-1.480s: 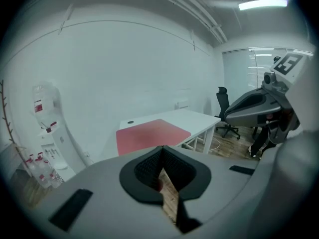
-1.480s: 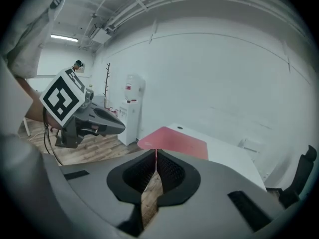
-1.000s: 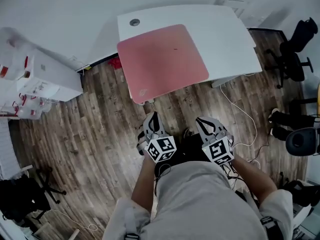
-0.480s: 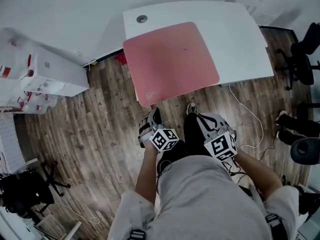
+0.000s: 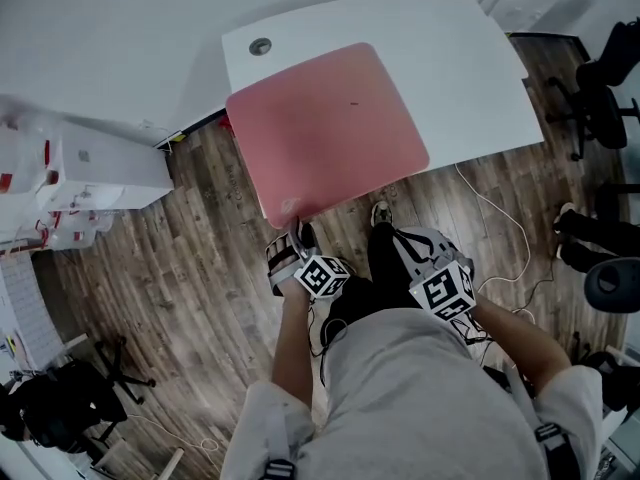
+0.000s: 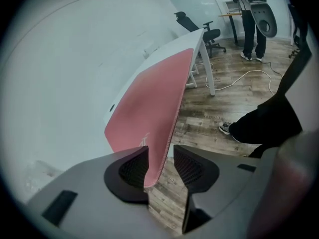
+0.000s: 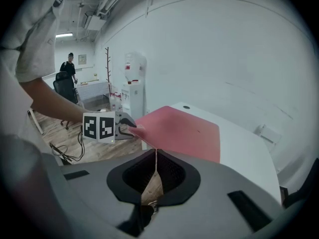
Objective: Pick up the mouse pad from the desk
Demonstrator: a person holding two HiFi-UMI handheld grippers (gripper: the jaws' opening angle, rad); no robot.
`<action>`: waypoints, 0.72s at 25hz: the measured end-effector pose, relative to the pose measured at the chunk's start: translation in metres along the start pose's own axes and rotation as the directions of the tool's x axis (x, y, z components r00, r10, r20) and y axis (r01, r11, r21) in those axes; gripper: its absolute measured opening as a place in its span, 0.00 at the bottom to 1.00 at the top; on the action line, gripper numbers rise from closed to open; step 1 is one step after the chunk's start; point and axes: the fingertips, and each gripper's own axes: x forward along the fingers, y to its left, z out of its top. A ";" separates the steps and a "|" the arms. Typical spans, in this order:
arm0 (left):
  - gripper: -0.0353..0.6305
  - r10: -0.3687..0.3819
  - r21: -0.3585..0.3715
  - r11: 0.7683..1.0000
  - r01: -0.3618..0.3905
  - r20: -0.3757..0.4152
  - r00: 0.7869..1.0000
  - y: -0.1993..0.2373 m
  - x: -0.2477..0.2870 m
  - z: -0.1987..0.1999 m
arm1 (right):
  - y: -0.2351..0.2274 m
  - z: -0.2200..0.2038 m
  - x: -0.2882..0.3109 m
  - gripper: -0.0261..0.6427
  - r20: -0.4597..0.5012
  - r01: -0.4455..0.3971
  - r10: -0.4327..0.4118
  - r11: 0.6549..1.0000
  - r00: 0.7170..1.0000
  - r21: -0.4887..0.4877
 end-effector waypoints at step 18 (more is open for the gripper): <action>0.13 0.008 0.185 0.983 0.005 -0.067 0.998 0.001 0.012 0.008 | -0.032 -0.012 0.000 0.10 0.001 -0.010 0.010 0.999 1.000 0.046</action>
